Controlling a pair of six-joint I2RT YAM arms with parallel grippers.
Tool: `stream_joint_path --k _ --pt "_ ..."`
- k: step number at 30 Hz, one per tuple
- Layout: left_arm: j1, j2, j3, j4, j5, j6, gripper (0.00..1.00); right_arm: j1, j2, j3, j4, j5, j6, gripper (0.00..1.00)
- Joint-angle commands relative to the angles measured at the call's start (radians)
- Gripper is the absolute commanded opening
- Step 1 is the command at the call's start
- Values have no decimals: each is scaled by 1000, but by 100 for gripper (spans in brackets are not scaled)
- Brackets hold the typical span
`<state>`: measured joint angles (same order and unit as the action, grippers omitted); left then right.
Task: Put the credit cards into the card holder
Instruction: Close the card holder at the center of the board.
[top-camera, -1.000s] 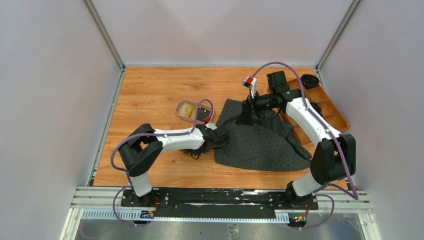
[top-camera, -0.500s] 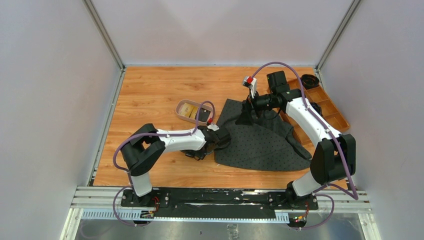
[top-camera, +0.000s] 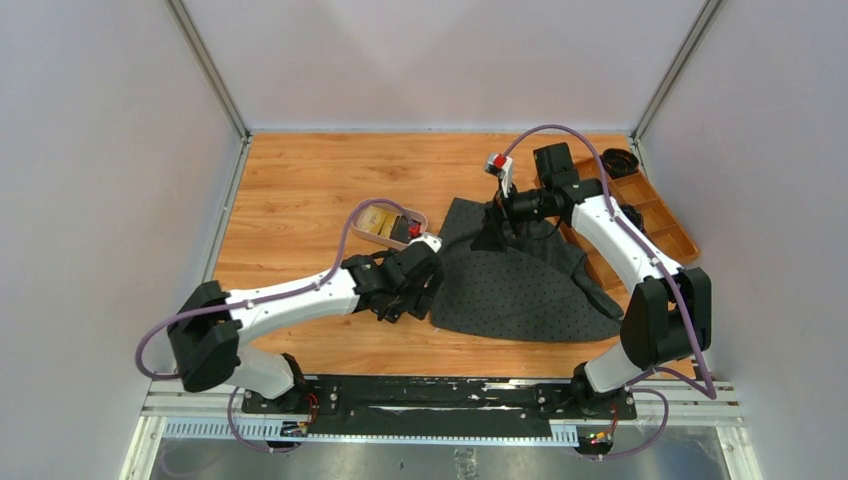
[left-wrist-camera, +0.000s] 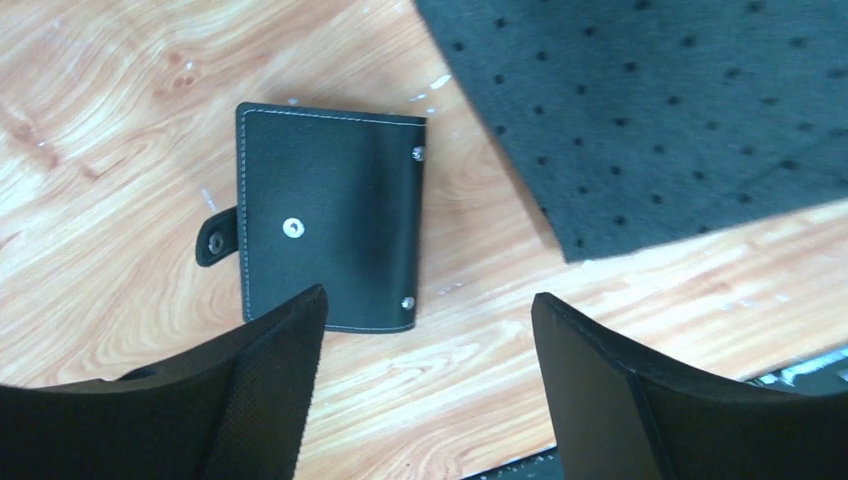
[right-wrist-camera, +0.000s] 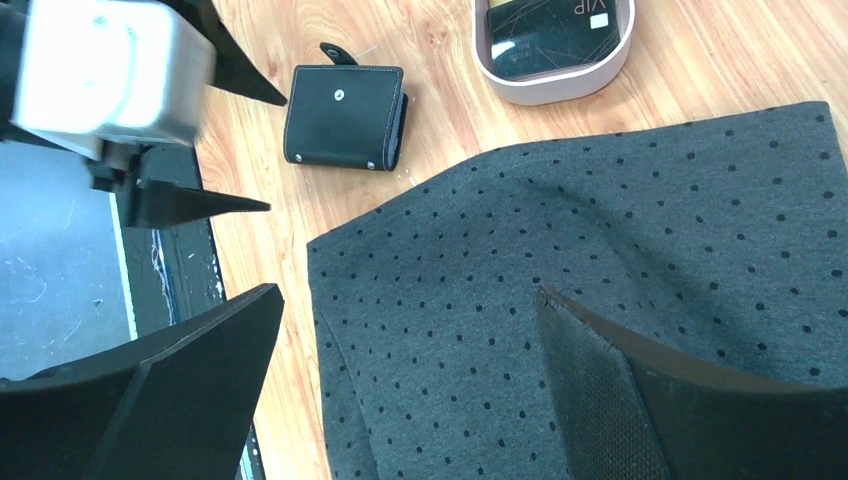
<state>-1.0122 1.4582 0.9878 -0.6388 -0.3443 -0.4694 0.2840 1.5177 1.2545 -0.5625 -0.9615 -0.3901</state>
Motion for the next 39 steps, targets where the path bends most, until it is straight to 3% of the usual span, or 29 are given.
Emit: stream_joint_path --k 1,12,15,22,28,39 --pt "-5 -136 -85 149 93 41 82 -14 -2 -25 5 -25 -32 100" --pt "152 -405 -213 250 174 92 89 -6 -67 -96 21 -97 -171 99" --pt "172 -471 -230 262 136 107 100 -1 -87 -125 26 -120 -237 99" --pt "221 -581 -286 285 30 110 100 20 -143 -205 24 -182 -445 99" --pt "270 -661 -391 365 27 132 100 29 -128 -196 11 -173 -438 99" --pt "470 -607 -440 371 246 76 100 81 -62 -157 -25 -120 -379 97"
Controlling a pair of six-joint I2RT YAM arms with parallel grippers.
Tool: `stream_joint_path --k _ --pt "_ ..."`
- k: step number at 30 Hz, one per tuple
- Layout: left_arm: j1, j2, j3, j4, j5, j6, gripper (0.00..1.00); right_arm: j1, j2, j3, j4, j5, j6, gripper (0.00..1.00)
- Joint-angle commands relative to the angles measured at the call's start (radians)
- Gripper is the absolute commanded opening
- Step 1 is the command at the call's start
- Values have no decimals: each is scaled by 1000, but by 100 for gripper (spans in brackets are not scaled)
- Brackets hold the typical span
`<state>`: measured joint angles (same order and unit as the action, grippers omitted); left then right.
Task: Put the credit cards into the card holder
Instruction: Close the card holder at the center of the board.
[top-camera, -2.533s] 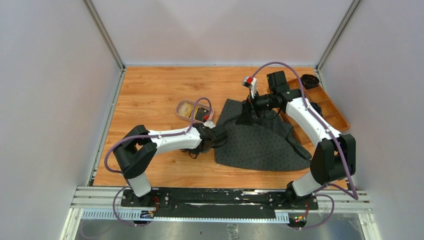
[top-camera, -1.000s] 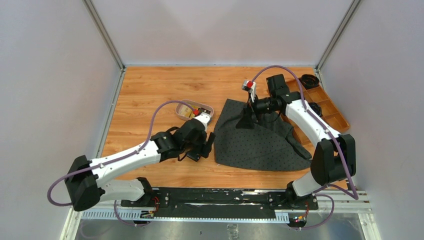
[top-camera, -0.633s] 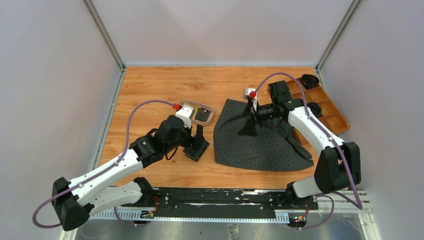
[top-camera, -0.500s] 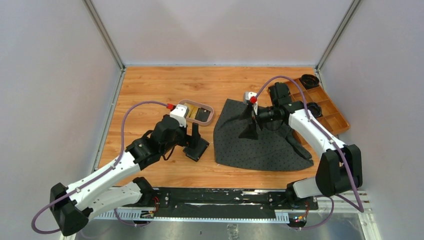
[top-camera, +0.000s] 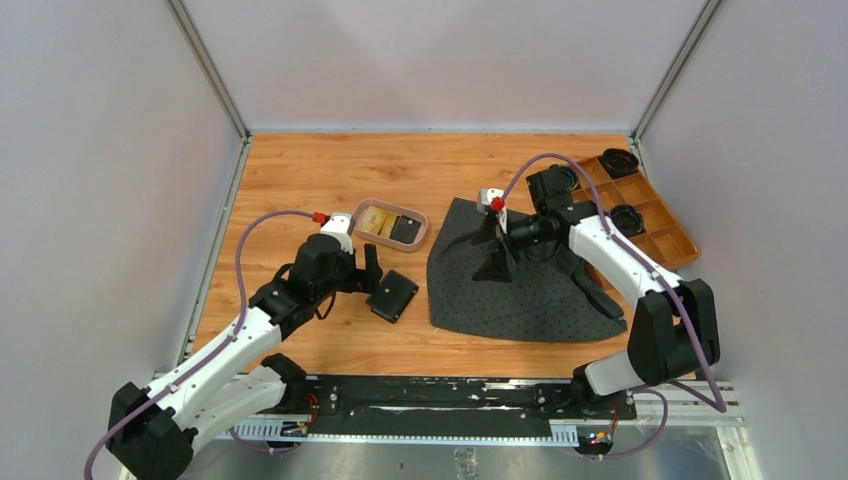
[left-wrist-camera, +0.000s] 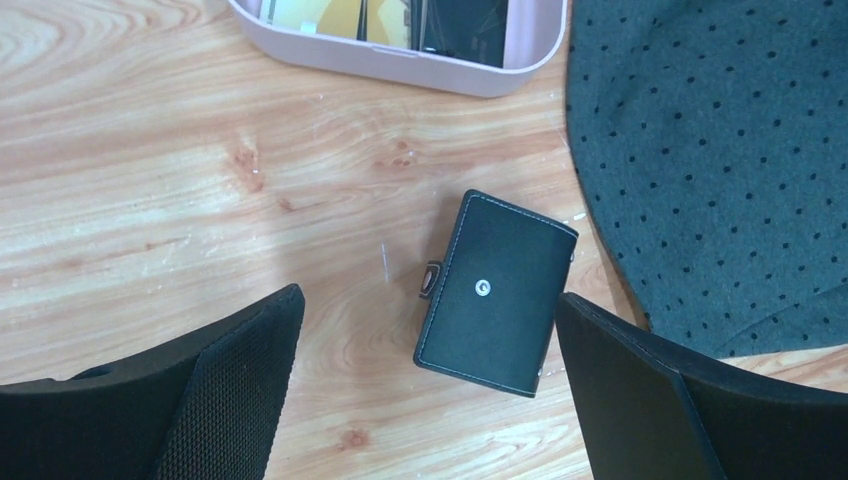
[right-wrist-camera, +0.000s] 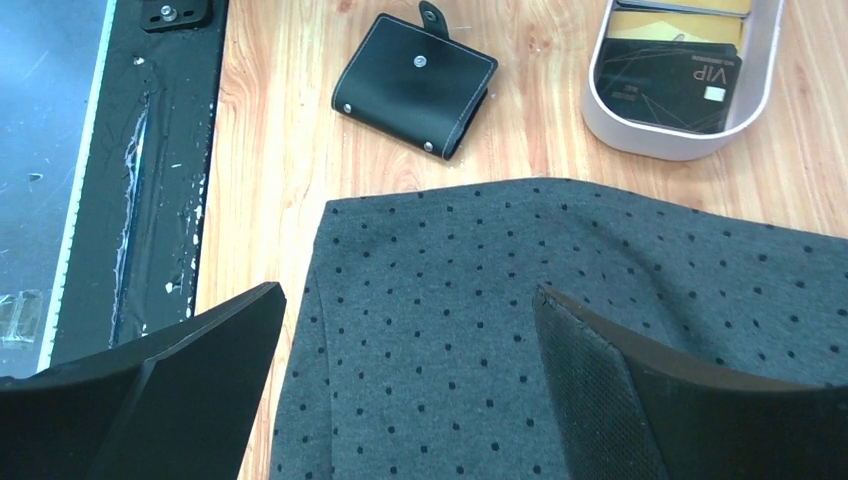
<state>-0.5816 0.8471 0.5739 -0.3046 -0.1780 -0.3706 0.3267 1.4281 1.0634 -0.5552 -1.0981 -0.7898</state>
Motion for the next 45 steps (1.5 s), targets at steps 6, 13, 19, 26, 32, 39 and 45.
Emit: stream_joint_path --k 6,13,19,26,32,39,45 --pt "97 -12 -53 53 130 -37 100 109 96 81 -56 98 76 95" --pt "140 101 -35 59 226 4 79 198 166 116 -72 161 113 90" --pt "140 248 15 91 308 67 70 213 193 132 -91 161 118 88" --pt "140 332 50 91 337 88 56 216 203 139 -101 156 119 87" --pt "140 338 62 60 308 102 46 221 213 145 -110 159 116 87" --pt "140 371 82 33 313 128 38 222 218 150 -117 161 114 86" --pt "140 405 96 20 324 147 37 222 222 153 -123 161 115 86"
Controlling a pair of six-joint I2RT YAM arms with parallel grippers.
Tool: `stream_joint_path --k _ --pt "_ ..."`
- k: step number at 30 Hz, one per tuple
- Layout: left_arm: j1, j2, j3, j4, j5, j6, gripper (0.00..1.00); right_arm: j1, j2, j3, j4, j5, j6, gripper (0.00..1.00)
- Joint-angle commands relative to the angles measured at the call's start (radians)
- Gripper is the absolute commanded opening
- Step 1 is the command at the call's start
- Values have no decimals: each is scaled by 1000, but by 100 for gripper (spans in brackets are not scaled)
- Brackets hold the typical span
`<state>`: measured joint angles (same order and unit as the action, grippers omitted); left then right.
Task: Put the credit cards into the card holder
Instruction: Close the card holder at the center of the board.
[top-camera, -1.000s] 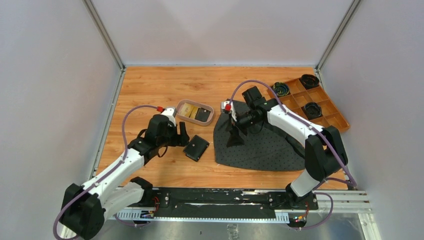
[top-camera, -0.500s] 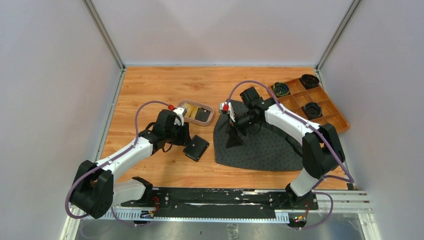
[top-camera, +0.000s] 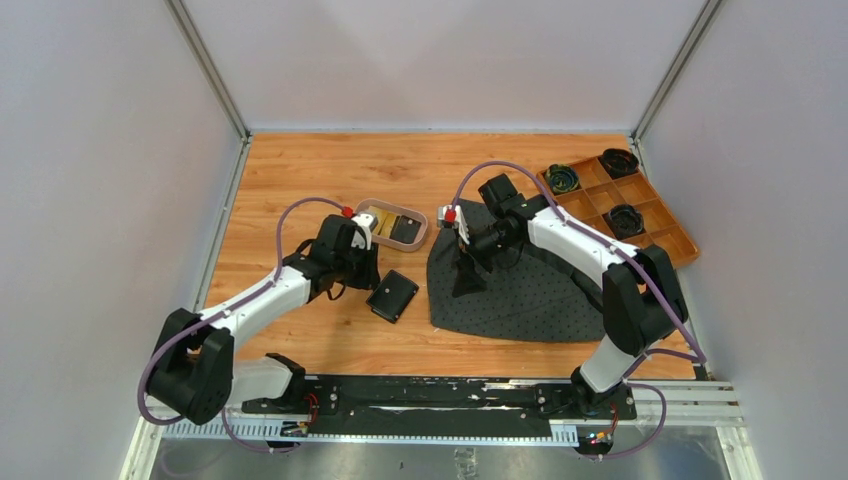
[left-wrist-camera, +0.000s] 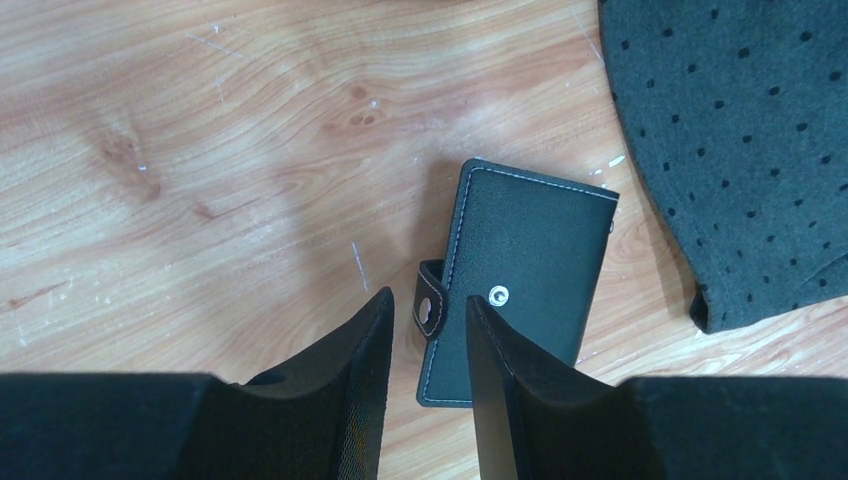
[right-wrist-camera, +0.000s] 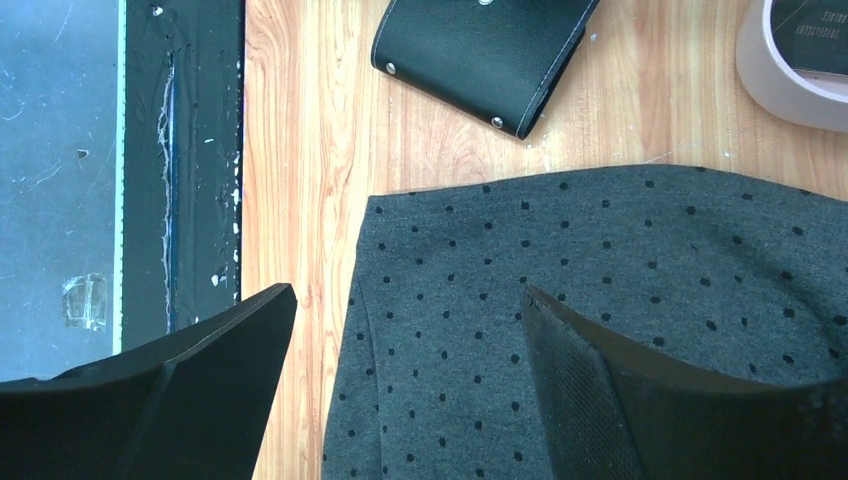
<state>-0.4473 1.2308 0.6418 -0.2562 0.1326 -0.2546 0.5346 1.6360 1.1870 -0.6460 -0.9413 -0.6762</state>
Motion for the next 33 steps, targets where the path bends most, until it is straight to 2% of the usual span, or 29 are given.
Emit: stream_joint_path --k 1,6,15,22,26,33 --pt "5 28 31 -31 12 34 36 14 15 30 -33 4 0 86" --pt "5 51 40 -37 16 42 29 14 15 32 -34 5 0 86" --pt "5 63 50 -53 19 52 6 14 16 36 -38 6 1 86" --pt "5 57 61 -78 11 60 4 13 18 37 -41 6 1 86" --pt "5 64 66 -86 11 60 14 13 19 38 -42 4 1 86" --pt "5 56 74 -102 7 60 17 15 20 40 -44 3 1 86"
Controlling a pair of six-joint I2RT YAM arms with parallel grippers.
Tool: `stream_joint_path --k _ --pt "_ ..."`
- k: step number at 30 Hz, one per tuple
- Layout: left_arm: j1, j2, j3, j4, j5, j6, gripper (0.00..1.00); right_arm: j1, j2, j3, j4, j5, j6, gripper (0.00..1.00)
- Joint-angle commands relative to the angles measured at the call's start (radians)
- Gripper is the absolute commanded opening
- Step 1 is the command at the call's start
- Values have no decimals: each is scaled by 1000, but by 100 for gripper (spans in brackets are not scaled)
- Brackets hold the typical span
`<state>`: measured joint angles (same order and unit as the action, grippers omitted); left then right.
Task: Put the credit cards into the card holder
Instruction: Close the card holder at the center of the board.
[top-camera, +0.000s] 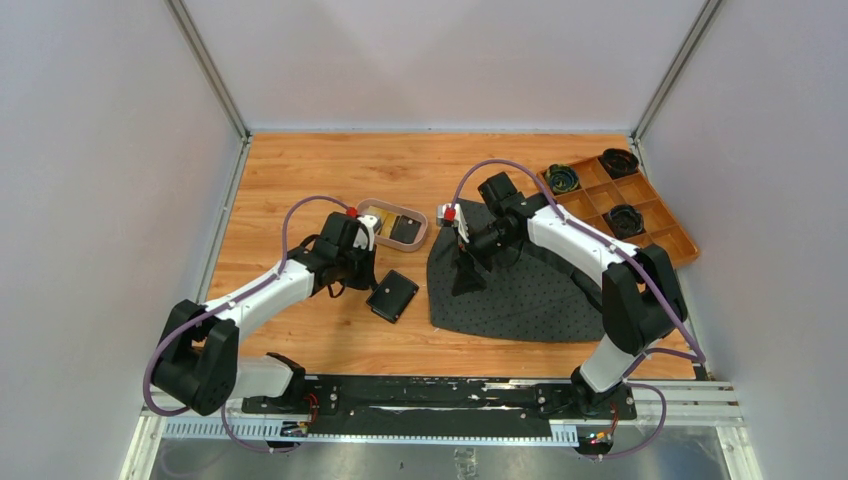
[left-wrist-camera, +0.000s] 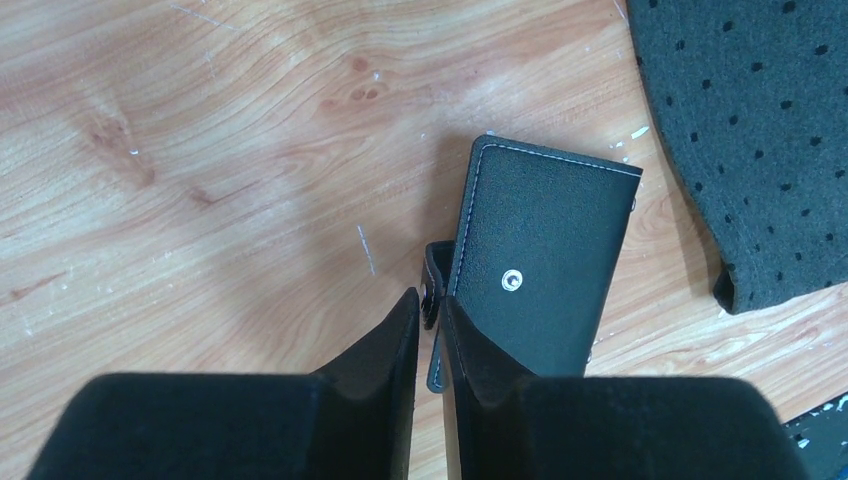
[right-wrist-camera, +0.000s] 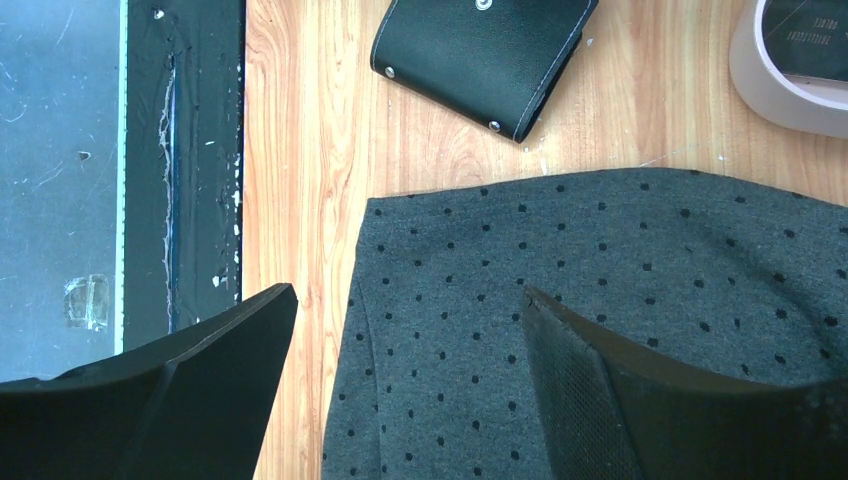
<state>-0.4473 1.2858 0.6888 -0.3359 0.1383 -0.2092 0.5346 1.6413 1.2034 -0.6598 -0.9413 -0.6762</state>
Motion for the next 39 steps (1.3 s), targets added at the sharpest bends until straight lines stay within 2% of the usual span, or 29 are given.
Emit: stream_joint_path --k 1,10,13,18,22,24,27,28,36,39 --pt "5 -2 29 -26 2 14 17 15 15 24 -32 3 1 86" --pt "5 8 37 -43 5 18 17 16 16 25 -34 2 1 86" --pt "5 7 38 -42 4 20 13 16 17 25 -34 2 1 86" --pt "5 24 41 -37 20 39 0 18 20 25 -34 4 1 86" --pt "5 32 39 -15 67 72 0 19 38 28 -17 -17 41 83" --pt "5 35 34 2 96 92 0 20 68 40 33 -21 144 77" --pt "-2 26 15 34 127 123 0 24 147 79 125 3 346 60" --pt "-7 18 11 44 128 131 0 24 173 96 153 -2 406 58" --pt "-39 -41 3 64 159 185 0 75 302 140 448 -19 769 57" --pt "-51 -29 9 59 160 190 0 88 350 134 536 -80 896 51"
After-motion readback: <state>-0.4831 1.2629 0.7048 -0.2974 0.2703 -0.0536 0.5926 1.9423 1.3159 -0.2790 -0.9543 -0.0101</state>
